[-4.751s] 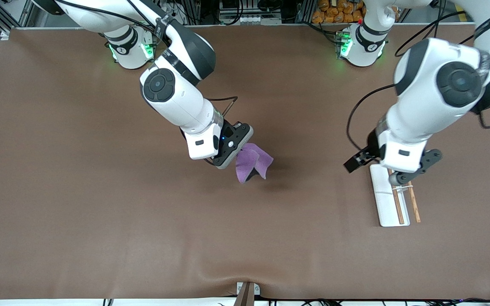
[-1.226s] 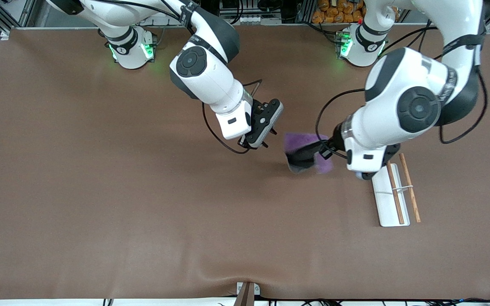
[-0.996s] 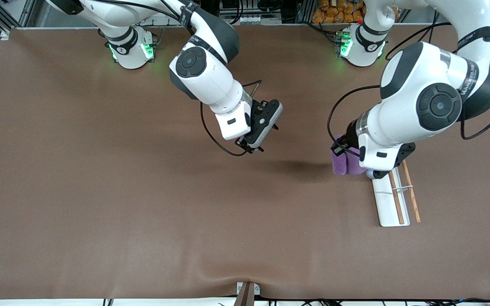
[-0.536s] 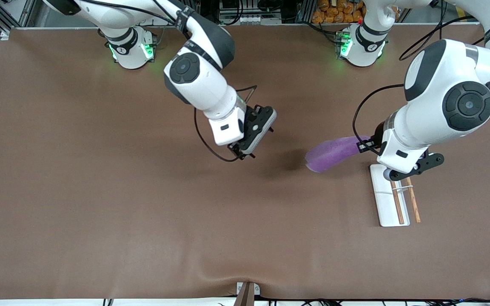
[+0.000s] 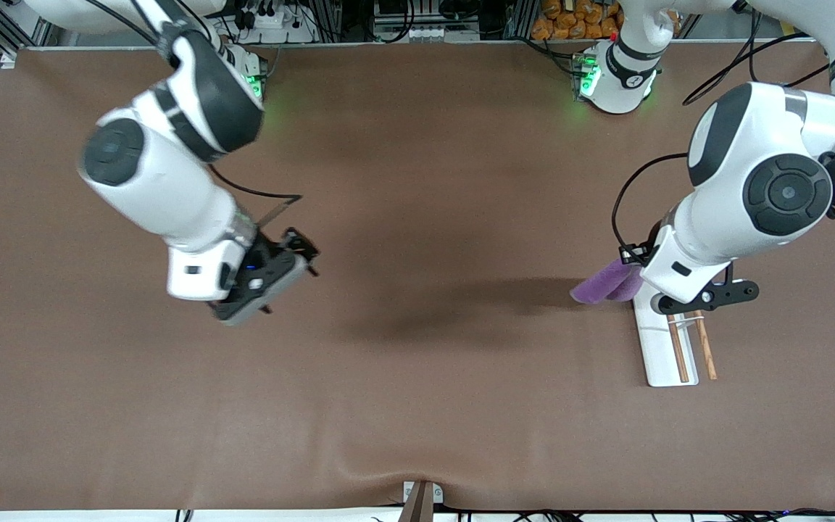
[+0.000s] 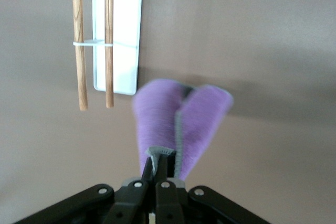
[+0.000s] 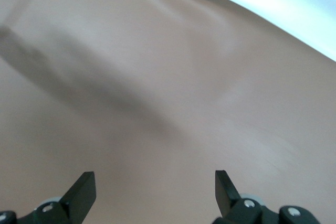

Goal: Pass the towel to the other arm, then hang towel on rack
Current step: 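Move the towel with the left gripper over the wooden dowels of the rack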

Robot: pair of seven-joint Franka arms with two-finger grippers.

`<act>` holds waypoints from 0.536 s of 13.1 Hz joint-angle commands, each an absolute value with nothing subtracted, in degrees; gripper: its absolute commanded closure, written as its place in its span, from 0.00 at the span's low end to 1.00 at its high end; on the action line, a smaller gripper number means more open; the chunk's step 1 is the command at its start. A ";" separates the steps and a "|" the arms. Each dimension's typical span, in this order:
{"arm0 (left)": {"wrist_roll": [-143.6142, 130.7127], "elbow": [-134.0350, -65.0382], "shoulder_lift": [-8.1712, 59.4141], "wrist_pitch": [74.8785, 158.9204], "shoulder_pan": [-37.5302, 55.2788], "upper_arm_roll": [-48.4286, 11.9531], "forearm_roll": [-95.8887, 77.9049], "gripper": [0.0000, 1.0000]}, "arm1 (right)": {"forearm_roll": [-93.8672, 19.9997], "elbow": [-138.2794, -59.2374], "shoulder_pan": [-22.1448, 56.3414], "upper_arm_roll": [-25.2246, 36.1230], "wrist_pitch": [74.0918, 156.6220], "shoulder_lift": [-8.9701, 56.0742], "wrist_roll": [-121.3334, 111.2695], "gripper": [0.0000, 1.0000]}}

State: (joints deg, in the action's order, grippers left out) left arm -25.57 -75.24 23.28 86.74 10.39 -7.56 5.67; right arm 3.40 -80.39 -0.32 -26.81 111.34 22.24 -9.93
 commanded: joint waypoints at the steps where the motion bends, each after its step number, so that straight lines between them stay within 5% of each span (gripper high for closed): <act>1: -21.02 -75.50 24.34 89.90 8.35 -7.91 8.60 1.00 | 4.04 -85.52 -3.08 -22.44 105.76 12.77 -8.17 0.00; 7: -11.96 -75.50 26.89 93.95 2.12 -7.91 9.32 1.00 | 1.24 -85.43 -2.11 -3.90 95.11 3.44 -8.17 0.00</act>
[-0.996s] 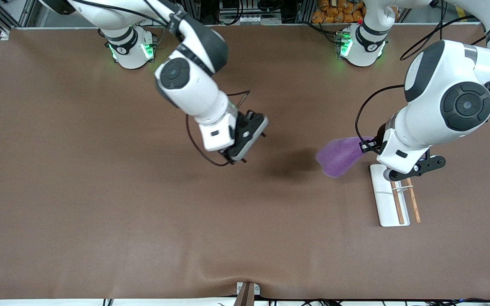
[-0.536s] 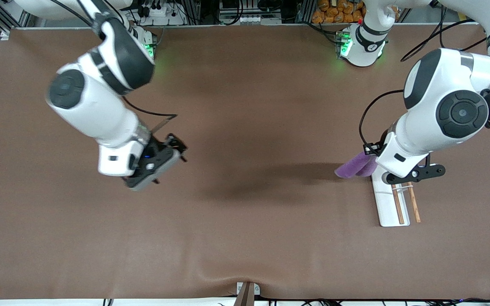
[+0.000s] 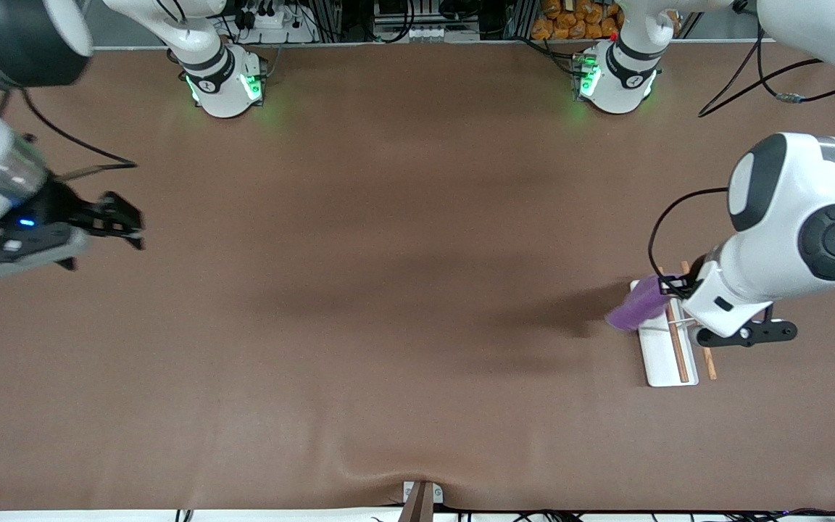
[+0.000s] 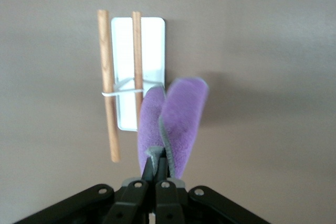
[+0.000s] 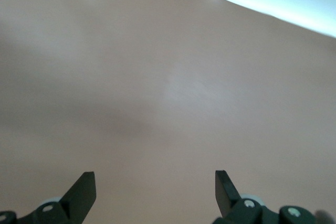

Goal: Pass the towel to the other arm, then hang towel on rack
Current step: 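Move the towel with the left gripper over the wooden dowels of the rack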

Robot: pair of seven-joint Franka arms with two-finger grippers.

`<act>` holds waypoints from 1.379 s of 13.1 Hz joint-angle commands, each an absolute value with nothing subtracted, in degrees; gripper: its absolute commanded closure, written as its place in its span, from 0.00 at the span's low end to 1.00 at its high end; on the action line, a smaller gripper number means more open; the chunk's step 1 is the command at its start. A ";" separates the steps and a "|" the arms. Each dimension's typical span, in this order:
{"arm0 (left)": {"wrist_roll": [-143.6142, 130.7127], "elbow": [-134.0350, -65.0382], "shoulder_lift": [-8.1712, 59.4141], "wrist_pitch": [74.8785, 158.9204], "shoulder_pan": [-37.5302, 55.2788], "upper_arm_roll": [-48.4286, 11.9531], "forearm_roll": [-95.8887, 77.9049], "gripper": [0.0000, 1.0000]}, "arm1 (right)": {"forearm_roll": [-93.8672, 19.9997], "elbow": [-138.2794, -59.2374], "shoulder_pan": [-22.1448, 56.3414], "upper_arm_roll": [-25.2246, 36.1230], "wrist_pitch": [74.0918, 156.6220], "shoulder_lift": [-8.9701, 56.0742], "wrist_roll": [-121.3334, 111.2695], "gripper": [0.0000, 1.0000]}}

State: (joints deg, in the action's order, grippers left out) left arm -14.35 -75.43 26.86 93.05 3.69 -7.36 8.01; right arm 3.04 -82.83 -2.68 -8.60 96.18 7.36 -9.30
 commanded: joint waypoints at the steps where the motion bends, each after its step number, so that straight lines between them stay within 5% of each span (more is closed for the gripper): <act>1: -10.74 -75.50 26.89 93.96 1.15 -7.91 9.32 1.00 | 0.88 -85.52 -2.54 -2.21 94.84 2.30 -8.09 0.00; 5: -7.30 -75.50 27.86 94.04 -2.81 -7.91 9.23 1.00 | -2.36 -85.25 -2.98 4.91 90.36 2.02 -7.82 0.00; 18: 3.69 -76.38 28.04 93.95 -10.46 -8.00 9.23 1.00 | -2.55 -84.90 -4.48 1.50 80.77 -0.09 0.44 0.00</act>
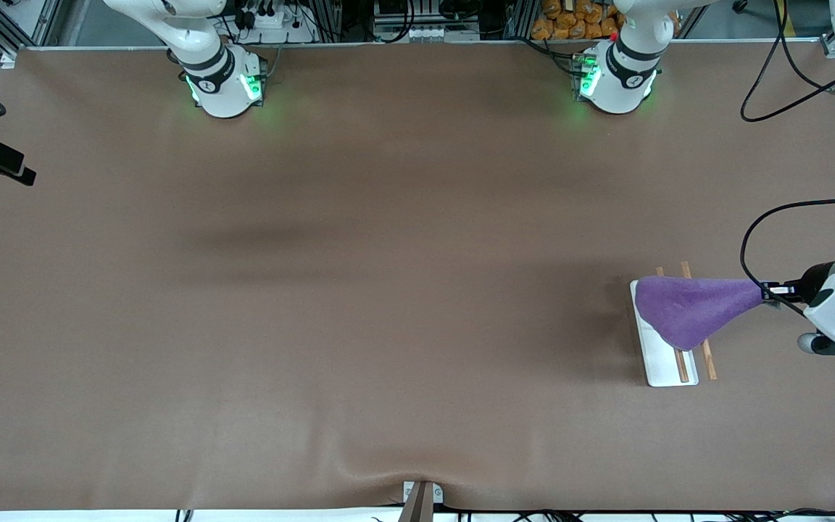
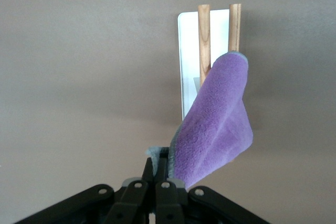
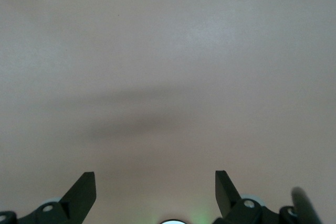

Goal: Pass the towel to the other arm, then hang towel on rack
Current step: 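Move the towel with the left gripper over the wooden dowels of the rack, then lower the towel onto the dowels and open the left gripper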

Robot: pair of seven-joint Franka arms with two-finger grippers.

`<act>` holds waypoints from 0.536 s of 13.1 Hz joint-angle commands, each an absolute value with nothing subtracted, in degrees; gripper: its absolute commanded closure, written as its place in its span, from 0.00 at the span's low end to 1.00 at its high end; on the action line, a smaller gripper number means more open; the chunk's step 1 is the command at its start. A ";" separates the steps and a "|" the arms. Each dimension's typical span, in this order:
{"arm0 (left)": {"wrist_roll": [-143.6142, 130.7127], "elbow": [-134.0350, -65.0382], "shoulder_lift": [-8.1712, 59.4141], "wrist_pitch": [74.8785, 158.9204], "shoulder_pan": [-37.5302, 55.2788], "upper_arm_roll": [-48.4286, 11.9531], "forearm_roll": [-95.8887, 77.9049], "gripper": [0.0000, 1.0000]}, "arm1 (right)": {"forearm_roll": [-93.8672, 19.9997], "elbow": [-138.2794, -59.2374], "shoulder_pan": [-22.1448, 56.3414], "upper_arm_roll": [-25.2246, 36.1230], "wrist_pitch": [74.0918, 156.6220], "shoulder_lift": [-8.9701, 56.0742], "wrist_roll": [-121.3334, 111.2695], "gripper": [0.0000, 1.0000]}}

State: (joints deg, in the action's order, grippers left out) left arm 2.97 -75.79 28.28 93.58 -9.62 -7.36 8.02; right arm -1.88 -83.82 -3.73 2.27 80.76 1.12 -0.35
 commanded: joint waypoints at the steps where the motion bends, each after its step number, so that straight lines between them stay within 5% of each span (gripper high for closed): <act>1: 3.69 -76.38 28.04 93.96 -10.55 -8.00 9.14 1.00 | -2.55 -84.38 -4.40 1.32 80.77 -0.09 0.44 0.00; 7: 4.21 -76.82 29.00 94.22 -12.66 -8.00 8.35 1.00 | -1.67 -84.37 -4.39 1.41 83.14 0.79 0.18 0.00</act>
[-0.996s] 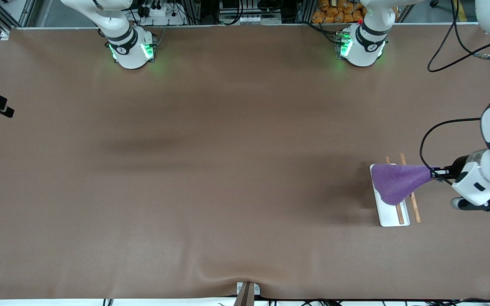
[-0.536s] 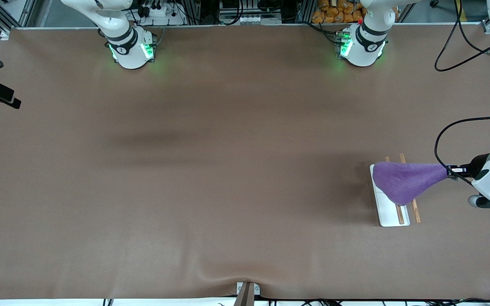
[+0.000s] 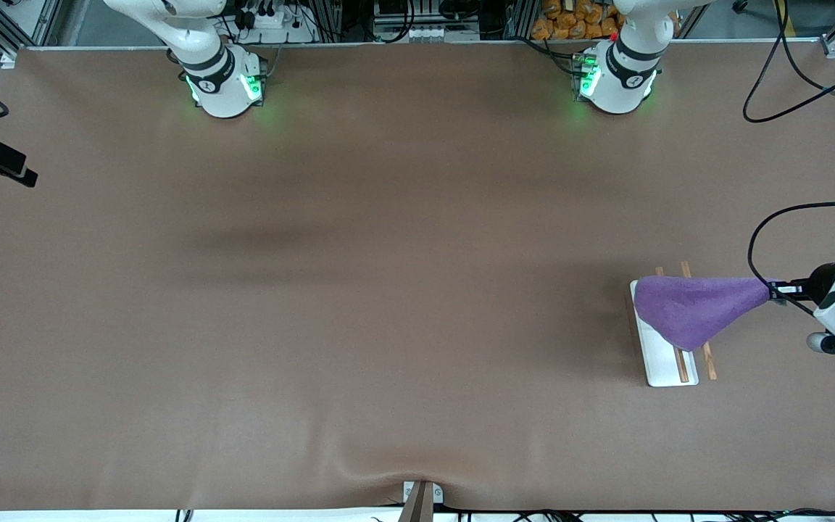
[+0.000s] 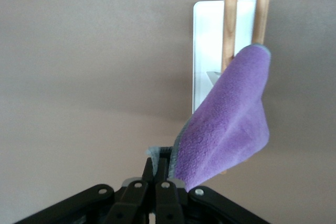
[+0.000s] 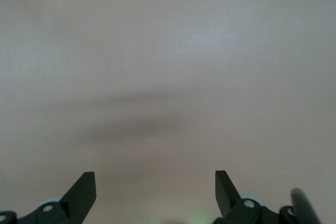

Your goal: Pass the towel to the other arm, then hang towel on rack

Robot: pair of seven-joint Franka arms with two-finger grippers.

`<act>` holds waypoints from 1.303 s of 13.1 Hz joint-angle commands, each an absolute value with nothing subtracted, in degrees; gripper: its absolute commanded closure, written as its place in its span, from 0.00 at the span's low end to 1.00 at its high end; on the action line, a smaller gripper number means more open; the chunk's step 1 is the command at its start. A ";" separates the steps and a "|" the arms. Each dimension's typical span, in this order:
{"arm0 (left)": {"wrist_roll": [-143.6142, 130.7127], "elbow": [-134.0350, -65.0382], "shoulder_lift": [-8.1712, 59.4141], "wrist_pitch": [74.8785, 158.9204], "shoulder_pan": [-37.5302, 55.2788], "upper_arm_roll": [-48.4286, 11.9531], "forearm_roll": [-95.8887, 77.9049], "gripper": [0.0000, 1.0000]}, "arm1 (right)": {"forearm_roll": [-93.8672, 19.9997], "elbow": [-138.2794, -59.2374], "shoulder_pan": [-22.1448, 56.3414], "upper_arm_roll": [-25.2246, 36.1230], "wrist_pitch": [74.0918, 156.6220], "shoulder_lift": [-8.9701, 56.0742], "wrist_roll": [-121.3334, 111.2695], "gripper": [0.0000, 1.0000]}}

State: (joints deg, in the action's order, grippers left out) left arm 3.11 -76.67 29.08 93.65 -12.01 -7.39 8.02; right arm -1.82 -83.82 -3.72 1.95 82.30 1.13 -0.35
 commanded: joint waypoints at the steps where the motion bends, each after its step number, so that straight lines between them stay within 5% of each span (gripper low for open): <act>1: 4.57 -76.82 29.00 94.31 -13.00 -8.00 8.35 1.00 | -1.67 -84.37 -4.22 1.41 82.88 0.70 0.35 0.00; 7: 5.27 -76.73 30.76 95.18 -14.94 -8.09 8.26 0.99 | -1.58 -84.73 -4.74 1.58 82.27 0.61 0.00 0.00; 9: 5.36 -76.73 31.37 95.36 -15.29 -8.09 8.26 0.91 | -1.58 -84.81 -4.75 1.67 82.27 0.62 0.00 0.00; 13: 10.52 -76.73 32.60 97.90 -18.00 -8.17 6.60 0.03 | -1.58 -84.81 -4.66 1.58 81.83 0.53 0.26 0.00; 17: 15.29 -76.64 31.56 98.00 -20.04 -8.17 5.10 0.00 | -1.58 -84.73 -4.57 1.58 81.74 0.53 0.26 0.00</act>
State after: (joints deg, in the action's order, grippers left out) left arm 14.01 -76.62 32.79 97.84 -19.48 -7.49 5.98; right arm -1.79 -84.39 -3.80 2.21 82.09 1.19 -0.34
